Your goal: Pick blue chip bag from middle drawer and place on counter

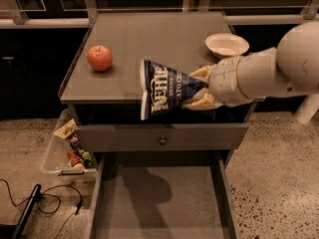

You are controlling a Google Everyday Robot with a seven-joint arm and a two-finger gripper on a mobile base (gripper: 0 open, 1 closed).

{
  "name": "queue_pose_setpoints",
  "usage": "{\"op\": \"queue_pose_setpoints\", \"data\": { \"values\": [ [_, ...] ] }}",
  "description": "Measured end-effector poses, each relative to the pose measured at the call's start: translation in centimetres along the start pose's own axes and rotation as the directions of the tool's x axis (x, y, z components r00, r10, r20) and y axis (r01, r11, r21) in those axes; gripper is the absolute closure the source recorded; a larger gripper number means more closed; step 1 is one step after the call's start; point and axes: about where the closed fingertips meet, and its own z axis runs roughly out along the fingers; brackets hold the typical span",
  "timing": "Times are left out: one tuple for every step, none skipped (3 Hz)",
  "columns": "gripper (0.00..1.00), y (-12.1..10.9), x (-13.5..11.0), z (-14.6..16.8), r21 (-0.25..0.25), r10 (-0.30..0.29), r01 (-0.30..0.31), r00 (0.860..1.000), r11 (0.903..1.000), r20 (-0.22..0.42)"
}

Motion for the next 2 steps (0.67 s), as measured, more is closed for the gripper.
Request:
{"op": "queue_pose_setpoints", "data": {
  "values": [
    [1.00,-1.92,-1.19,-1.27,0.038,-0.015,0.015,1.000,0.9992,0.013],
    [1.00,-1.80,-1.17,-1.19,0.036,-0.015,0.015,1.000,0.9992,0.013]
  ]
}}
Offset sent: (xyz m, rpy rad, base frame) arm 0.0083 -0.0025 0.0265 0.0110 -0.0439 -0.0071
